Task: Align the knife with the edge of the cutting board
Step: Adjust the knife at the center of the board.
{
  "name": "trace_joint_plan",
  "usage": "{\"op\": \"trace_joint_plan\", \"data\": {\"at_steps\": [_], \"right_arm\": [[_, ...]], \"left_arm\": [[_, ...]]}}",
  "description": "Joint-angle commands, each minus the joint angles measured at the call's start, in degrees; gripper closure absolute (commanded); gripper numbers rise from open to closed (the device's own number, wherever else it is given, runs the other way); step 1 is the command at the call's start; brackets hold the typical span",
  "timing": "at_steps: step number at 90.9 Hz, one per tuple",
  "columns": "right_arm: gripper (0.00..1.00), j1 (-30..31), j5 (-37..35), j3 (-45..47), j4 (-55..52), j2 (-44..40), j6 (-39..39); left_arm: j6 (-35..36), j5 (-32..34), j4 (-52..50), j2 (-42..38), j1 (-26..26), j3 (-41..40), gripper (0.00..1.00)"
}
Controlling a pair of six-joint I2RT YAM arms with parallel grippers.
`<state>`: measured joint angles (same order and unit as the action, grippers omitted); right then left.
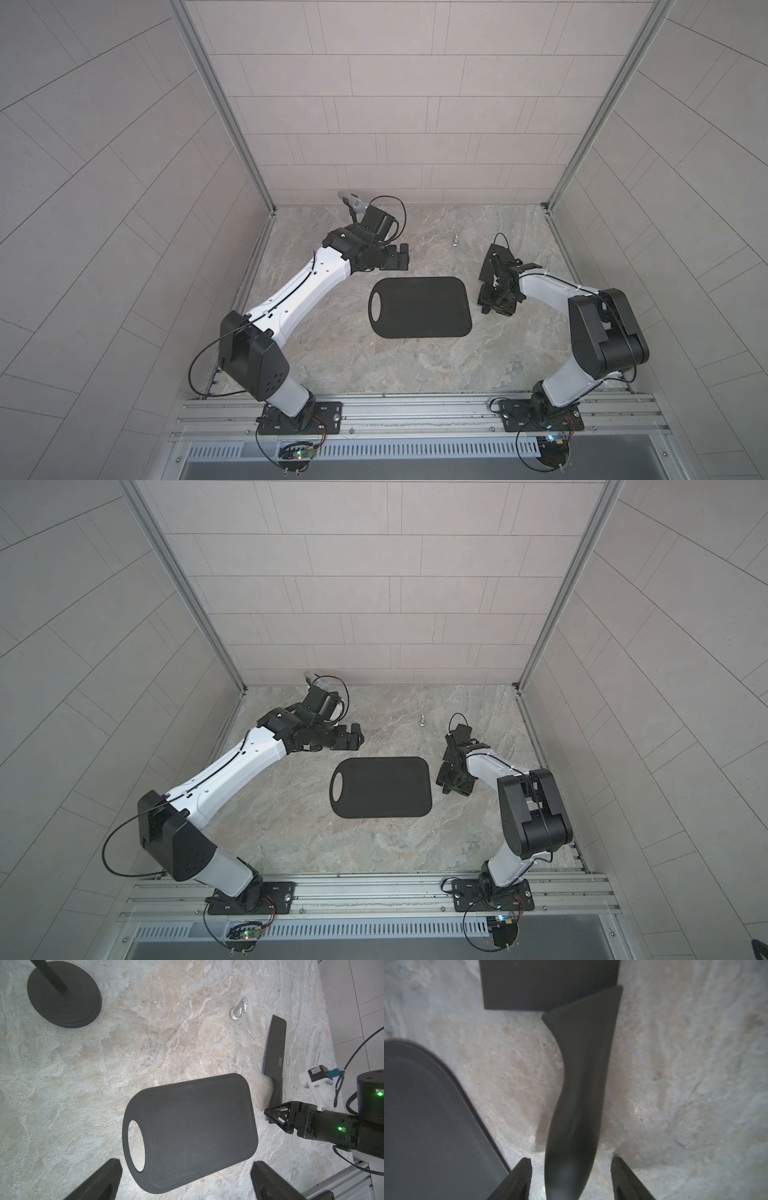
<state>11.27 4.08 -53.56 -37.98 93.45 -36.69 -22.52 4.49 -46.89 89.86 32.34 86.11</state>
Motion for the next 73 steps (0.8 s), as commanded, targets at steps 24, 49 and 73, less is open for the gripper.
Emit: {"op": "trace_joint_plan", "data": {"at_steps": [24, 49, 73], "right_arm": [[0.54, 0.8, -5.4, -6.5, -3.0, 7.0, 0.1], [0.78, 3.0, -11.2, -7.1, -5.1, 10.2, -0.1], [1.00, 6.4, -21.5, -9.7, -9.1, 7.6, 0.5]], "left_arm": [[0.5, -0.7, -0.5, -0.1, 0.3, -0.7, 0.00], [0.3, 0.6, -0.4, -1.0, 0.2, -0.7, 0.00], [-0.4, 0.7, 0.4, -2.0, -0.1, -1.3, 0.00]]}}
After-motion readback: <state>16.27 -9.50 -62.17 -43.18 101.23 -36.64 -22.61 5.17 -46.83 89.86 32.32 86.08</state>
